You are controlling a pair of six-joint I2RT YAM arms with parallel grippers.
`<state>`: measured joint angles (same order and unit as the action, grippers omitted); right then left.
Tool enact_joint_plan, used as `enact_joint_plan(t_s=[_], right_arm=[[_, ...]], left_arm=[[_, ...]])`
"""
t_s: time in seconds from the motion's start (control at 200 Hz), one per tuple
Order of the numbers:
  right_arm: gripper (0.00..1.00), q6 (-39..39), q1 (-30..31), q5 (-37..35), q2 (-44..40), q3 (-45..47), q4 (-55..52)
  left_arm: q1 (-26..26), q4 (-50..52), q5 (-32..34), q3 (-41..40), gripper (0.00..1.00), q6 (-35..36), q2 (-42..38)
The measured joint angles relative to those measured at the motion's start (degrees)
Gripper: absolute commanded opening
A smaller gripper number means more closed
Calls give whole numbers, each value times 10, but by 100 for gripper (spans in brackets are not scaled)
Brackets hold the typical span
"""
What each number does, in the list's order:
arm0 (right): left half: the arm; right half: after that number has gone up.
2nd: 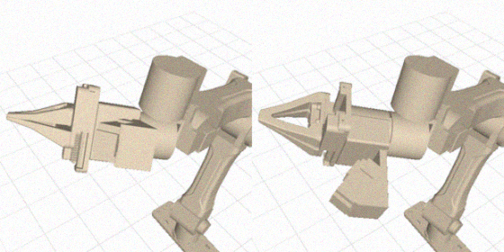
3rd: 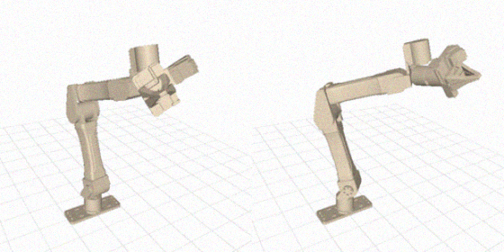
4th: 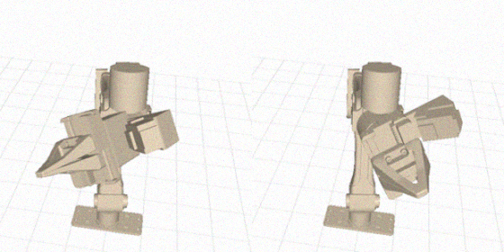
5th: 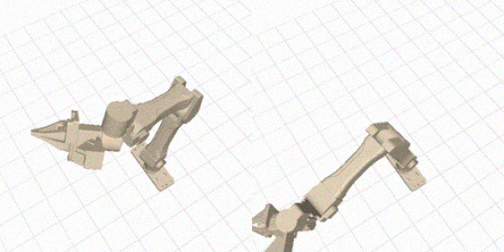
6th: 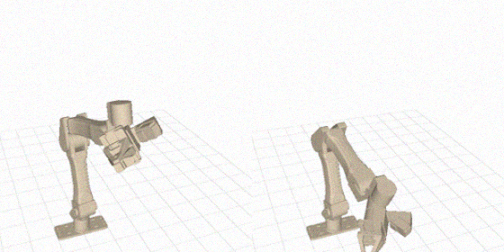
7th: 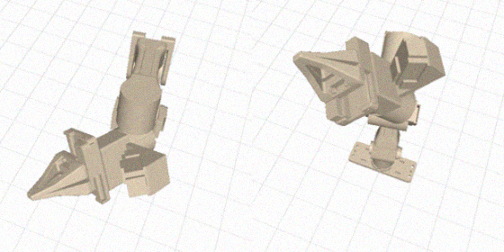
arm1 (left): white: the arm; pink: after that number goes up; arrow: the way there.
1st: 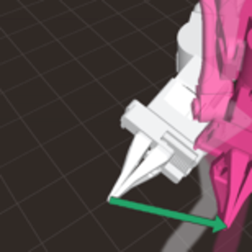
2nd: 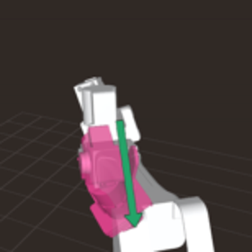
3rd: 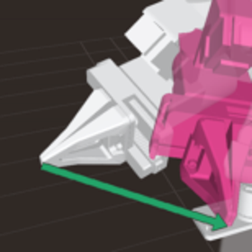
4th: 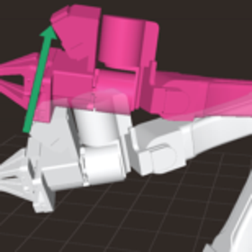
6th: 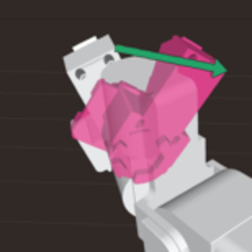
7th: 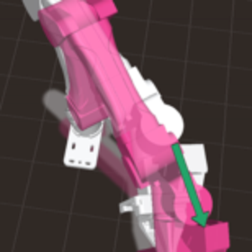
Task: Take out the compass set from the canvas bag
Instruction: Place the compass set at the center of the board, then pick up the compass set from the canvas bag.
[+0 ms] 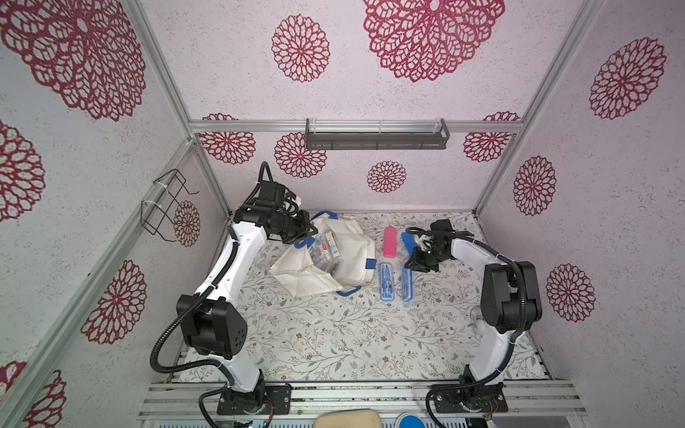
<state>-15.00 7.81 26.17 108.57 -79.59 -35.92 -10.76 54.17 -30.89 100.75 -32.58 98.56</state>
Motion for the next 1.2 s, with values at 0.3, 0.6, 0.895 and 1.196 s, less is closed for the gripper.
enact_joint_plan(t_s=[0.3, 0.6, 0.895, 1.196], right_arm=[[39, 1, 0, -37, 32, -2, -14], [47, -84, 3, -150, -53, -17, -35], [39, -202, 229, -169, -195, -34, 119], [43, -295, 359, -154, -56, -30, 193]], left_arm=[[1, -1, -4, -4, 0, 0, 0], [0, -12, -19, -24, 0, -1, -5], [-9, -17, -14, -29, 0, -7, -7], [-20, -16, 18, -29, 0, -19, -15]])
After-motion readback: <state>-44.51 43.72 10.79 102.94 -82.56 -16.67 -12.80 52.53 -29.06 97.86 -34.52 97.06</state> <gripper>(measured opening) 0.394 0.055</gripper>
